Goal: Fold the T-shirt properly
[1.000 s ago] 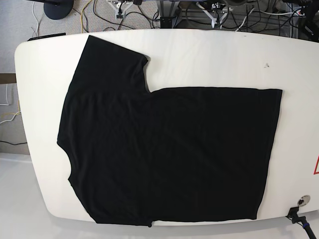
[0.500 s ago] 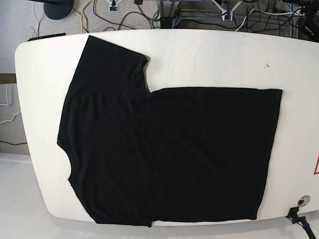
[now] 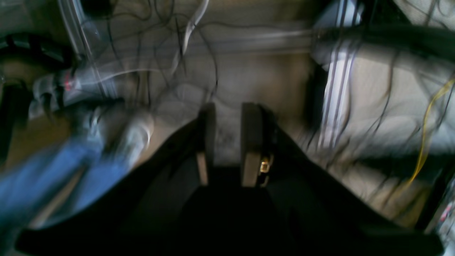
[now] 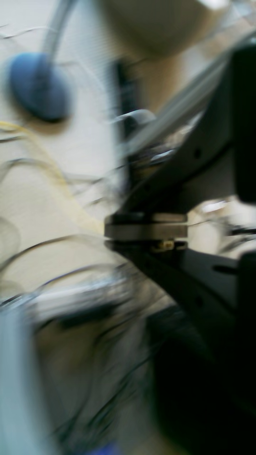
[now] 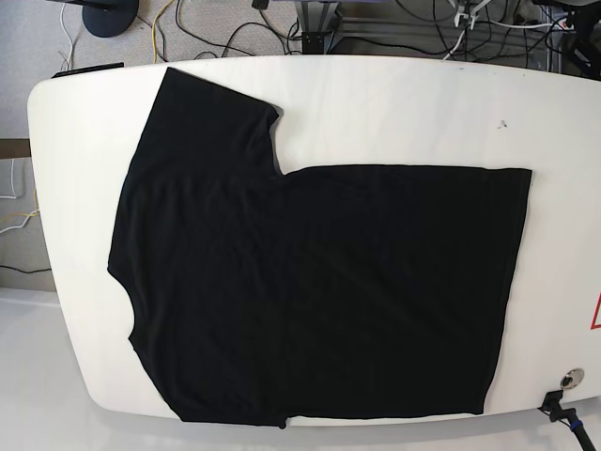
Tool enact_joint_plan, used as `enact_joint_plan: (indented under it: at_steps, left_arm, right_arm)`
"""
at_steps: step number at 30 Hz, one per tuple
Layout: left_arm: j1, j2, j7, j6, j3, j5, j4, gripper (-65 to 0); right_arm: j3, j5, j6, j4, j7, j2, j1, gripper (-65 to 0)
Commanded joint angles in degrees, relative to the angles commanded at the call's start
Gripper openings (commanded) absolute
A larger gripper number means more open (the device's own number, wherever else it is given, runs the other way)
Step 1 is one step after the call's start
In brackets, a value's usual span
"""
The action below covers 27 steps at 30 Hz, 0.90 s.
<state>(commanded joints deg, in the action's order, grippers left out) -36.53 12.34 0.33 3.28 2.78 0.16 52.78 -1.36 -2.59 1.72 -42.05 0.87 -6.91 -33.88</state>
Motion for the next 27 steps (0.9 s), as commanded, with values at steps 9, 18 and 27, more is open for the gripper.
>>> enact_joint_plan:
  at_steps: [9,18,27]
  left_arm:
    - [-12.26,3.61,1.11,-0.02,0.04,0.15,18.88,-55.8]
    - [-21.31,6.44,2.26,0.10,1.39,0.48,37.71,-56.3]
    - [-26.30,8.69,4.86,0.77,2.89,-0.43,45.56,-55.9]
  right_arm:
    - [-0.22,0.09,-0.02,-15.77,-0.32,-1.26,-10.80,-65.0]
    - [-0.35,0.23,-0.20,-31.85,-1.10,-4.11,-19.03,-65.0]
    - [-1.58,0.13,-0.24,-43.82,-2.42,-5.04,-23.46,-65.0]
